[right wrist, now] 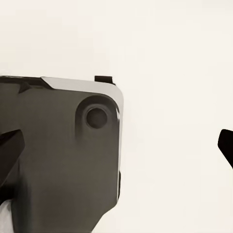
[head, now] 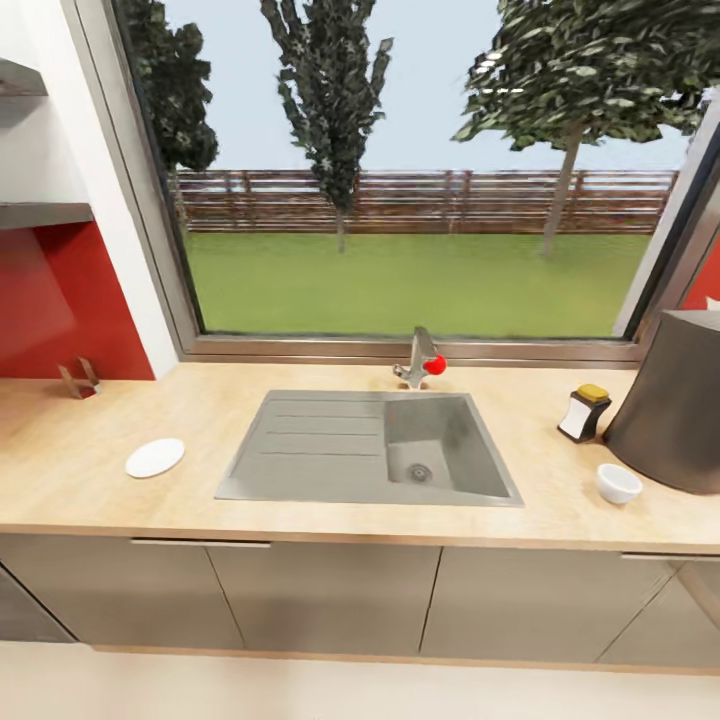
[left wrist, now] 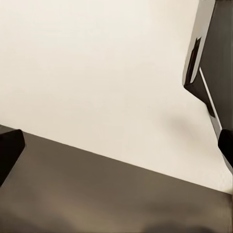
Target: Set up a coffee station on the kitchen countertop: keep the coffee maker on the countertop, move the bottle of coffee from the kitchen shelf to the counter next to the coffee maker, place a paper coffee filter on top of the coffee maker, put the saucer next to the coffee maker with the coffee cup on the saucer, and place the electric kettle next to the coffee maker.
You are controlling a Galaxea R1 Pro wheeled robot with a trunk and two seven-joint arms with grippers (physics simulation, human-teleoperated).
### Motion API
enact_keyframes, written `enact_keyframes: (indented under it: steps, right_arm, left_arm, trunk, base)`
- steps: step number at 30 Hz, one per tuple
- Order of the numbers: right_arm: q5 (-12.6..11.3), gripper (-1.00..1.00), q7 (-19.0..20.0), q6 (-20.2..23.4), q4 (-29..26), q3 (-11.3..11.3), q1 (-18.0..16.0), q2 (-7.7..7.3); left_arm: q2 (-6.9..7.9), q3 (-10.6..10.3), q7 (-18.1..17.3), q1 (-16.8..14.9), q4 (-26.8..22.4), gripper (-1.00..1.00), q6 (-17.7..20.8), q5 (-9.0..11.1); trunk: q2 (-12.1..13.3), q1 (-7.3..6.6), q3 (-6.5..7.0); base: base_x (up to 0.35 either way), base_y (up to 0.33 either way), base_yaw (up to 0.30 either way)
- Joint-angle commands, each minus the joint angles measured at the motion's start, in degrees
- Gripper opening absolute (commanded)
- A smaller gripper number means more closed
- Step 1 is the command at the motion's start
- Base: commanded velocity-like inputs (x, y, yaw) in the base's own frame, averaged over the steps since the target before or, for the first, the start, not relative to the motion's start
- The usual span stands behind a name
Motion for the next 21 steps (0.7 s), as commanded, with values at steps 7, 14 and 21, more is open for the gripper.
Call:
enact_keyframes:
  steps: [7, 14, 21]
  right_arm:
    - [0.5, 1.00, 0.0, -0.3, 0.0, -0.4, 0.0, 0.11]
    - [0.2, 1.00, 0.0, -0.2, 0.0, -0.6, 0.0, 0.12]
    - [0.2, 1.00, 0.0, -0.2, 0.0, -0.5, 0.0, 0.21]
  left_arm:
    - [-0.28, 0.1, 0.0, -0.1, -0.8, 1.00, -0.4, 0.4]
    - [-0.26, 0.1, 0.0, -0.1, -1.0, 1.00, -0.4, 0.4]
    - [-0.39, 0.1, 0.0, -0.1, -1.0, 1.00, -1.7, 0.4]
  trunk:
    - [-0.1, 0.03, -0.09]
    - [-0.1, 0.03, -0.09]
    - [-0.1, 0.03, -0.09]
  base:
    - [0.000, 0.308, 0.001]
    - [0.000, 0.309, 0.000]
    - [0.000, 0.309, 0.000]
